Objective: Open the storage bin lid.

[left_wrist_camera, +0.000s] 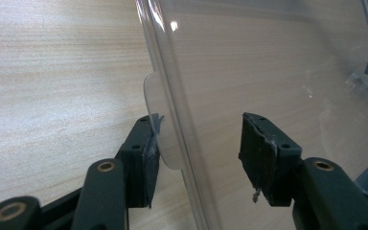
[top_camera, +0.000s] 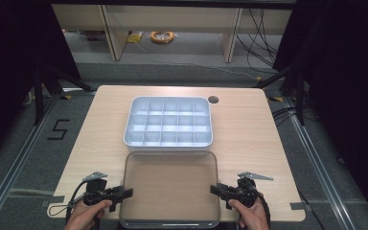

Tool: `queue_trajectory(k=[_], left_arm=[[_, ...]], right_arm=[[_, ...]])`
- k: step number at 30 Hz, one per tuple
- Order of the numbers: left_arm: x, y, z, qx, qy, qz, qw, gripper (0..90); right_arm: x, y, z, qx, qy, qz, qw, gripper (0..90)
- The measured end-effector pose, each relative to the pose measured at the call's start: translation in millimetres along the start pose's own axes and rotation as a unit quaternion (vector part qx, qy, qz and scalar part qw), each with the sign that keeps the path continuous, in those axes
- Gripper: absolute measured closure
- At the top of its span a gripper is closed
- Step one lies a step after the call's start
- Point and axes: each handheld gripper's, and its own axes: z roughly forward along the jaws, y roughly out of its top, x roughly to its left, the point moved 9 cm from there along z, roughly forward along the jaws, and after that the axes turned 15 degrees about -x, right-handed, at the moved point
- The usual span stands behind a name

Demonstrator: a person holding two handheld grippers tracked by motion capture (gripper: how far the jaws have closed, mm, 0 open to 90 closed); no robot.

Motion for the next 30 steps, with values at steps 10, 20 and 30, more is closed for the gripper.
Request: queue_trajectory(k=[10,20,30], left_arm=[[1.6,1.2,2.9,0.003,0.001,-0.002,1.0,48.4],[3.0,2.7,4.5,0.002,0.005,0.006,1.0,48.6],[5.6,3.5,4.4,-0.004,0.022,0.023,0.9995,48.5]], right_arm=[[-3.2,0.9,5.3,0.014,-0.011,-0.008,0.9998,56.8],[-6.2,2.7,8.7,0.02,-0.024,-0.03,0.9991,55.0],[-7.2,3.5,12.6,0.026,-0.023,-0.023,0.9991,54.7]])
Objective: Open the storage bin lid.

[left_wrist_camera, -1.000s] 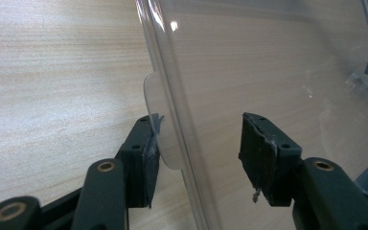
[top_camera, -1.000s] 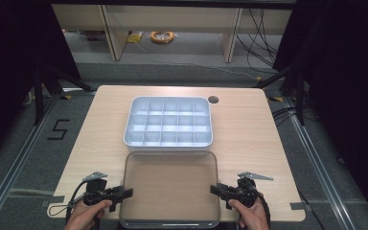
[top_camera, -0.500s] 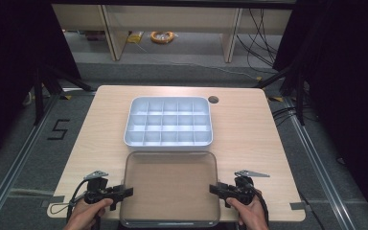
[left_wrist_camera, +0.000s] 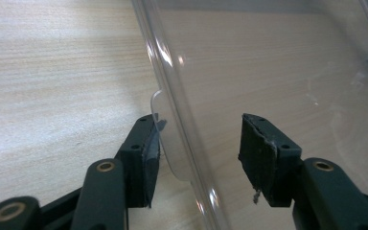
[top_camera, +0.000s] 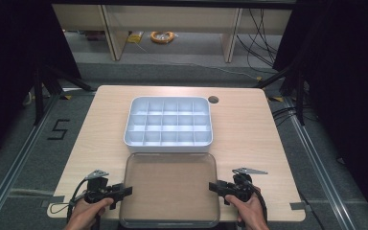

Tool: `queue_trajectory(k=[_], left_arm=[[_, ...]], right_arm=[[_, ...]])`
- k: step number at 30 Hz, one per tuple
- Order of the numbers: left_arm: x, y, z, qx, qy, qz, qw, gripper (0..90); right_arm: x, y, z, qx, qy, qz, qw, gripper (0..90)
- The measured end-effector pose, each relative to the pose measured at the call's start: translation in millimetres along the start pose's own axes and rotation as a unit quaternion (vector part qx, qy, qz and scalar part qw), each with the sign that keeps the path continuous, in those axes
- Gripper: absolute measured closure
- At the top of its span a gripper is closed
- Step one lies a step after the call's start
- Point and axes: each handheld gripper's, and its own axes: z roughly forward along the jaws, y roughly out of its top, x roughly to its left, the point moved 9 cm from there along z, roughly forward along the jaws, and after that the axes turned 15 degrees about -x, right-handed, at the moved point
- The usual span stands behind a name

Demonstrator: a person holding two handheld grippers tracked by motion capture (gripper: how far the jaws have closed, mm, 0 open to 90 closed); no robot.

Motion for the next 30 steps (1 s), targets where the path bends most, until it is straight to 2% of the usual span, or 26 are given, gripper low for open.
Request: queue_trajectory(k=[1,3,4,7,8,9,10,11,14,15,16,18,21,22,23,26,27,29,30], left_arm=[[0.2,0.5,0.4,-0.002,0.001,-0.002,1.0,48.4],[3.7,-0.4,-1.9,0.011,0.0,0.013,0.9999,48.4],[1.6,1.4,0.8,-0.005,0.003,-0.003,1.0,48.3],[2.6,1.9,0.8,-0.007,0.006,-0.003,1.0,48.0],[5.8,1.7,-0.7,0.0,0.009,0.011,0.9999,46.9],[5.3,2.6,-0.2,-0.004,0.011,0.004,0.9999,46.8],[7.4,2.9,-0.9,-0.006,0.015,0.005,0.9999,46.5],[8.9,3.1,-2.7,-0.002,0.016,0.013,0.9998,45.6],[7.6,6.3,-3.5,-0.018,0.02,0.005,0.9996,44.9],[7.2,7.5,-4.3,-0.023,0.019,0.007,0.9995,44.8],[8.6,7.5,-7.2,-0.015,0.015,0.022,0.9995,44.7],[4.8,10.9,-7.1,-0.031,0.017,0.013,0.9993,44.2],[2.6,13.3,-9.8,-0.034,0.012,0.02,0.9992,43.7],[0.5,14.3,-9.7,-0.038,0.001,0.018,0.9991,43.5],[-0.1,14.7,-10.5,-0.037,-0.002,0.02,0.9991,43.2],[-4.6,17.8,-11.7,-0.048,-0.026,0.02,0.9983,40.4],[-3.3,18.5,-13.2,-0.049,-0.021,0.025,0.9983,39.5],[-3.8,20.7,-14.4,-0.056,-0.023,0.029,0.9978,38.5],[-3.8,21.5,-15.1,-0.058,-0.024,0.03,0.9976,37.5]], right_arm=[[-1.5,-0.3,1.4,0.0,-0.003,-0.001,1.0,54.7],[-2.6,1.1,1.6,-0.002,-0.007,-0.005,1.0,54.1],[-1.7,2.4,0.7,-0.002,-0.003,-0.008,1.0,53.3],[-4.1,5.9,2.3,-0.007,-0.012,-0.014,0.9998,53.4],[-2.8,6.5,2.7,-0.007,-0.009,-0.01,0.9999,53.2],[-2.6,7.3,2.7,-0.009,-0.005,-0.017,0.9998,53.2],[-0.2,8.2,1.5,-0.007,0.0,-0.011,0.9999,53.0],[-1.7,9.2,2.2,-0.01,-0.007,-0.015,0.9998,52.7],[-3.7,11.7,1.1,-0.015,-0.008,-0.018,0.9997,52.4],[-4.5,11.9,1.1,-0.016,-0.009,-0.019,0.9997,52.3],[-3.7,12.3,0.1,-0.016,-0.005,-0.016,0.9997,52.3],[-1.6,13.3,-0.7,-0.017,0.003,-0.016,0.9997,52.1],[-1.3,15.6,-0.5,-0.024,0.002,-0.022,0.9995,51.1],[1.5,16.8,-1.7,-0.027,0.012,-0.02,0.9994,50.1],[1.3,18.2,-1.6,-0.032,0.007,-0.021,0.9993,48.2],[6.3,25.1,-3.4,-0.053,0.023,-0.024,0.998,41.2],[7.7,26.7,-4.6,-0.056,0.03,-0.027,0.9976,39.1],[5.7,29.2,-5.0,-0.067,0.021,-0.039,0.9968,37.0],[6.8,30.1,-6.4,-0.069,0.023,-0.036,0.9967,35.9]])
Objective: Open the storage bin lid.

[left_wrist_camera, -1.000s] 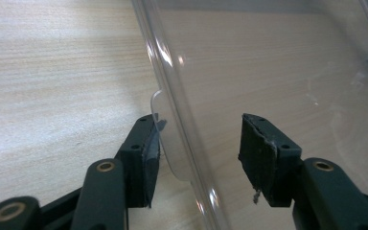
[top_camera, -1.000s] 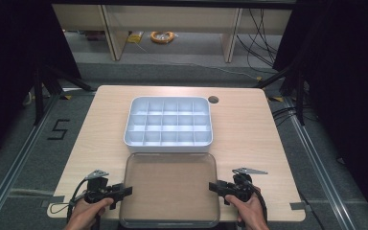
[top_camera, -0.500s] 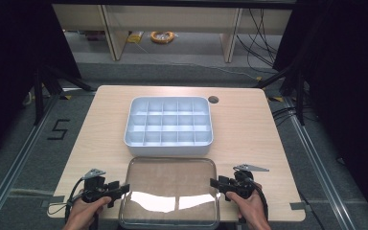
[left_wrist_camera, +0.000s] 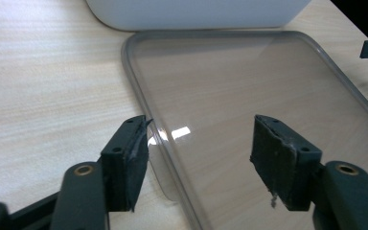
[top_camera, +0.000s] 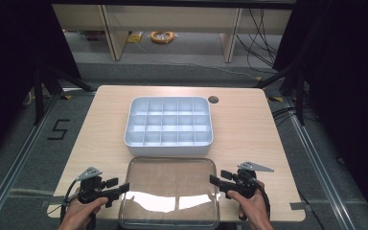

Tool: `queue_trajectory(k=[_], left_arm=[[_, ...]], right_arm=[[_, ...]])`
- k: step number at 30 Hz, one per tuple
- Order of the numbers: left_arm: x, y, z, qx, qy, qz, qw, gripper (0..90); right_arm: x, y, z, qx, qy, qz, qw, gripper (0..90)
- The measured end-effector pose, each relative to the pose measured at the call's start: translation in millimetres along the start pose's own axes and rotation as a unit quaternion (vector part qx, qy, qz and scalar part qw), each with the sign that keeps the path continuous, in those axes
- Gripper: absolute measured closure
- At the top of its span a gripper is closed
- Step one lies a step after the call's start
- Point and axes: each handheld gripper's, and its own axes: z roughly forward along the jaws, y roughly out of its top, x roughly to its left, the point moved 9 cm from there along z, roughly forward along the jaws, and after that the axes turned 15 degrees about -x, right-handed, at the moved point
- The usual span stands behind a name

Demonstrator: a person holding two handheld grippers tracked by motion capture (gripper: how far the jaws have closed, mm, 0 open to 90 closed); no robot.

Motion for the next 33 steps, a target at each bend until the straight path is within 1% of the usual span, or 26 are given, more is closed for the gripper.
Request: queue_trajectory(k=[1,3,4,6,7,8,10,11,13,15,16,18,19,20,21,22,23,24,26,27,28,29,30,31,32,33], left_arm=[[-0.2,1.1,0.5,-0.009,0.002,-0.002,1.0,36.3],[0.0,1.0,-1.5,-0.002,-0.004,0.0,1.0,34.1],[-0.8,1.5,-1.2,-0.006,-0.007,-0.001,1.0,33.1],[-1.8,2.1,-2.7,-0.006,-0.014,0.009,0.9998,31.2],[-2.8,2.7,-3.3,-0.008,-0.012,0.01,0.9998,30.3],[-3.9,3.5,-4.2,-0.011,-0.016,0.02,0.9996,29.3],[-6.0,3.8,-5.3,-0.011,-0.023,0.032,0.9992,27.2],[-7.4,4.2,-5.6,-0.015,-0.026,0.036,0.9989,26.1],[-8.6,4.1,-7.0,-0.016,-0.027,0.044,0.9986,24.6],[-8.8,4.4,-7.7,-0.02,-0.028,0.047,0.9983,22.8],[-9.7,4.5,-7.9,-0.025,-0.027,0.045,0.9983,22.2],[-10.0,3.4,-9.6,-0.022,-0.032,0.049,0.998,21.3],[-12.2,2.2,-10.6,-0.02,-0.031,0.04,0.9985,21.0],[-13.2,2.0,-11.3,-0.021,-0.034,0.046,0.9981,20.7],[-13.0,1.9,-12.3,-0.022,-0.034,0.055,0.9977,20.6],[-14.0,1.0,-13.3,-0.021,-0.03,0.049,0.9982,20.5],[-15.0,0.8,-14.5,-0.022,-0.029,0.052,0.998,20.3],[-16.2,1.0,-15.7,-0.024,-0.032,0.057,0.9976,20.2],[-18.8,0.4,-18.5,-0.025,-0.031,0.052,0.9979,20.0],[-19.9,0.6,-19.2,-0.03,-0.036,0.056,0.9974,19.9],[-21.1,-0.1,-21.0,-0.027,-0.034,0.055,0.9976,19.8],[-21.2,-0.2,-21.5,-0.03,-0.033,0.06,0.9972,19.7],[-22.5,-1.0,-22.8,-0.029,-0.035,0.062,0.997,19.5],[-23.6,-1.8,-24.0,-0.029,-0.034,0.064,0.997,19.3],[-24.3,-3.1,-25.3,-0.026,-0.038,0.068,0.9966,19.2],[-25.2,-4.1,-25.9,-0.027,-0.04,0.066,0.9966,19.2]], right_arm=[[-0.2,1.1,-0.8,-0.003,0.001,-0.003,1.0,34.9],[2.1,2.7,-2.2,-0.006,0.007,-0.003,0.9999,34.2],[1.8,3.4,-3.2,-0.006,0.006,-0.012,0.9999,33.7],[6.1,4.5,-4.3,-0.01,0.005,-0.004,0.9999,32.7],[6.9,5.4,-5.6,-0.009,0.012,-0.016,0.9998,32.0],[10.2,6.2,-5.9,-0.014,0.014,-0.007,0.9998,31.5],[10.6,7.4,-7.0,-0.016,0.019,-0.026,0.9994,30.1],[11.8,7.3,-9.2,-0.011,0.016,-0.029,0.9994,29.6],[17.2,9.1,-8.0,-0.025,0.027,-0.027,0.9989,29.0],[18.7,9.1,-9.8,-0.023,0.031,-0.041,0.9984,27.3],[21.6,8.9,-9.1,-0.027,0.039,-0.034,0.9983,26.7],[24.2,8.6,-10.1,-0.028,0.046,-0.041,0.9977,25.6],[28.5,7.3,-12.4,-0.021,0.052,-0.033,0.9979,25.4],[29.6,8.0,-10.9,-0.031,0.054,-0.038,0.9974,25.3],[29.0,7.7,-12.4,-0.025,0.054,-0.048,0.997,25.2],[29.7,6.8,-13.0,-0.022,0.051,-0.051,0.9971,25.0],[33.0,6.2,-13.8,-0.027,0.051,-0.042,0.9975,24.8],[34.5,6.2,-14.2,-0.03,0.064,-0.051,0.9962,24.6],[34.8,2.9,-17.9,-0.021,0.061,-0.053,0.9965,24.5],[39.2,0.3,-21.3,-0.014,0.062,-0.038,0.9973,24.4],[37.5,0.4,-20.1,-0.025,0.066,-0.055,0.996,24.2],[39.1,-2.1,-23.6,-0.016,0.058,-0.046,0.9971,23.9],[40.8,-3.5,-25.0,-0.018,0.064,-0.045,0.9968,23.6],[38.9,-4.1,-25.7,-0.02,0.071,-0.065,0.9952,22.8],[44.0,-7.2,-28.9,-0.012,0.069,-0.04,0.9967,22.2],[43.6,-8.0,-29.6,-0.016,0.071,-0.049,0.9961,21.7]])
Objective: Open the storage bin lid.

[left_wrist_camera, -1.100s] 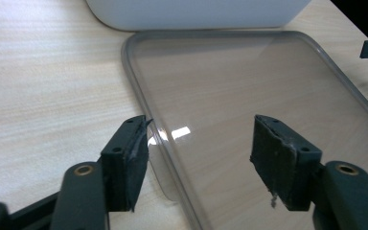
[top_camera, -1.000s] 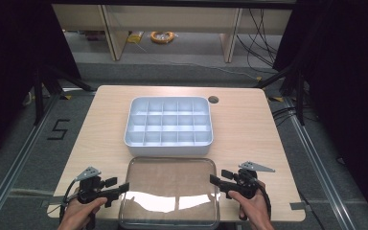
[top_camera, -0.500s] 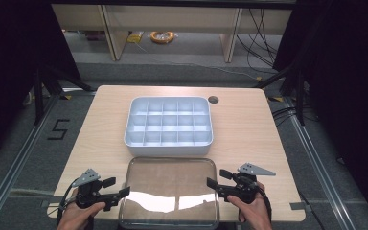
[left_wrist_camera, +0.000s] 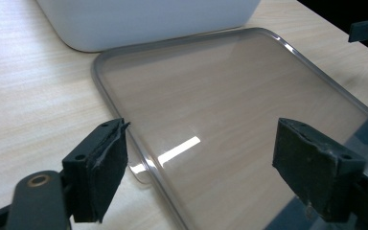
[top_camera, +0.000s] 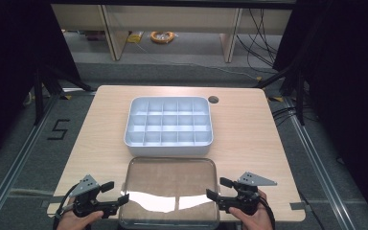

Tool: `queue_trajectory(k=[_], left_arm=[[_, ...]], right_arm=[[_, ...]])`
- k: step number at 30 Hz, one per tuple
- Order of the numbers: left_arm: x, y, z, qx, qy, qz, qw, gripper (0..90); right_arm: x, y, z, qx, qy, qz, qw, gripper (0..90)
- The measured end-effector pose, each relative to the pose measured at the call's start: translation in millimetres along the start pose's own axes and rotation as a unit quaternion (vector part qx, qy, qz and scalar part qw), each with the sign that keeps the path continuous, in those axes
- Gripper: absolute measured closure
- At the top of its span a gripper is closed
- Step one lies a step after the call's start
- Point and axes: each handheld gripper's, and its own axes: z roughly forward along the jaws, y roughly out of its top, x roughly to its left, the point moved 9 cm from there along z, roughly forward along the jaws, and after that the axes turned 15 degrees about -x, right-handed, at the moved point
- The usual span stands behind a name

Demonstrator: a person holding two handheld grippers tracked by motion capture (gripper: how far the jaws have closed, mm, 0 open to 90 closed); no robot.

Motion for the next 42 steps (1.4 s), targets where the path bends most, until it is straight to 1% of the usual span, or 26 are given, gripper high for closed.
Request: queue_trajectory(k=[3,5,6,8,10,13,14,16,17,18,20,21,22,23,24,26,28,29,30,31,33,37,38,39,40,42], left_arm=[[-4.6,-2.9,-2.6,0.002,-0.007,0.006,1.0,19.2],[-7.1,-4.6,-5.1,0.006,-0.01,0.014,0.9998,19.1],[-8.3,-5.1,-5.4,0.003,-0.01,0.015,0.9998,19.1],[-11.3,-6.4,-7.4,0.004,-0.013,0.02,0.9997,19.1],[-14.6,-8.5,-9.4,0.008,-0.014,0.019,0.9997,18.9],[-17.9,-9.4,-13.0,0.005,-0.013,0.025,0.9996,18.8],[-19.1,-9.2,-14.0,0.003,-0.013,0.025,0.9996,18.8],[-19.6,-9.5,-17.6,0.003,-0.01,0.036,0.9993,18.7],[-20.5,-9.5,-17.5,0.0,-0.018,0.041,0.999,18.7],[-21.1,-10.2,-18.4,0.001,-0.015,0.038,0.9992,18.7],[-22.1,-13.0,-20.3,0.005,-0.014,0.044,0.9989,18.6],[-22.5,-14.2,-21.1,0.01,-0.022,0.053,0.9983,18.5],[-24.6,-16.4,-21.4,0.011,-0.018,0.044,0.9988,18.3],[-25.2,-16.9,-21.9,0.011,-0.017,0.047,0.9987,18.2],[-26.0,-17.4,-22.9,0.013,-0.02,0.054,0.9982,18.1],[-29.5,-18.4,-24.1,0.01,-0.019,0.045,0.9987,18.0],[-30.6,-19.3,-25.8,0.01,-0.018,0.048,0.9986,17.6],[-31.1,-19.7,-26.5,0.012,-0.019,0.051,0.9985,17.4],[-31.7,-20.3,-27.3,0.012,-0.017,0.05,0.9985,17.4],[-32.5,-21.1,-27.6,0.012,-0.02,0.046,0.9986,17.3],[-33.6,-22.9,-28.7,0.015,-0.021,0.046,0.9986,17.0],[-35.7,-26.4,-30.5,0.023,-0.02,0.051,0.9983,17.0],[-36.9,-26.6,-30.2,0.021,-0.023,0.05,0.9983,17.0],[-37.6,-26.8,-30.5,0.021,-0.019,0.051,0.9983,17.0],[-37.6,-27.1,-30.8,0.022,-0.019,0.056,0.998,17.0],[-39.0,-28.0,-31.0,0.021,-0.019,0.054,0.9981,17.0]], right_arm=[[1.3,-4.1,-4.2,0.007,0.005,-0.023,0.9997,20.7],[5.4,-6.2,-6.7,0.009,0.004,-0.01,0.9999,20.6],[3.1,-6.5,-5.1,0.002,0.01,-0.028,0.9996,20.6],[8.4,-9.1,-7.9,0.007,0.009,-0.01,0.9999,20.5],[7.5,-10.6,-9.0,0.009,0.01,-0.03,0.9995,20.5],[11.7,-12.4,-12.6,0.014,0.01,-0.024,0.9996,20.6],[12.7,-12.4,-11.7,0.009,0.023,-0.027,0.9993,20.6],[10.6,-14.8,-13.7,0.015,0.011,-0.042,0.9989,20.6],[12.2,-16.6,-16.4,0.018,0.014,-0.042,0.9988,20.6],[16.9,-18.3,-18.2,0.023,0.016,-0.021,0.9994,20.6],[13.6,-20.5,-18.6,0.022,0.01,-0.044,0.9988,20.5],[17.7,-22.9,-19.9,0.026,0.015,-0.031,0.9991,20.5],[14.9,-23.2,-19.9,0.024,0.013,-0.05,0.9984,20.5],[19.2,-26.3,-23.7,0.037,0.011,-0.032,0.9988,20.5],[19.9,-26.4,-23.3,0.028,0.016,-0.036,0.9988,20.4],[19.4,-28.3,-23.8,0.028,0.02,-0.051,0.9981,20.4],[26.3,-32.1,-29.3,0.041,0.012,-0.018,0.9989,20.4],[22.3,-32.4,-28.4,0.037,0.018,-0.047,0.9981,20.4],[26.8,-33.5,-29.4,0.034,0.02,-0.029,0.9988,20.4],[22.9,-34.3,-29.8,0.038,0.023,-0.054,0.9975,20.4],[28.0,-37.0,-32.9,0.041,0.016,-0.036,0.9984,20.5],[26.7,-42.0,-37.2,0.052,0.008,-0.064,0.9965,20.5],[32.1,-44.3,-37.9,0.054,0.011,-0.041,0.9976,20.5],[28.6,-44.5,-38.1,0.054,0.013,-0.067,0.9962,20.6],[27.2,-45.9,-39.0,0.058,0.003,-0.071,0.9958,20.6],[31.3,-47.8,-39.2,0.055,0.02,-0.066,0.9961,20.6]])
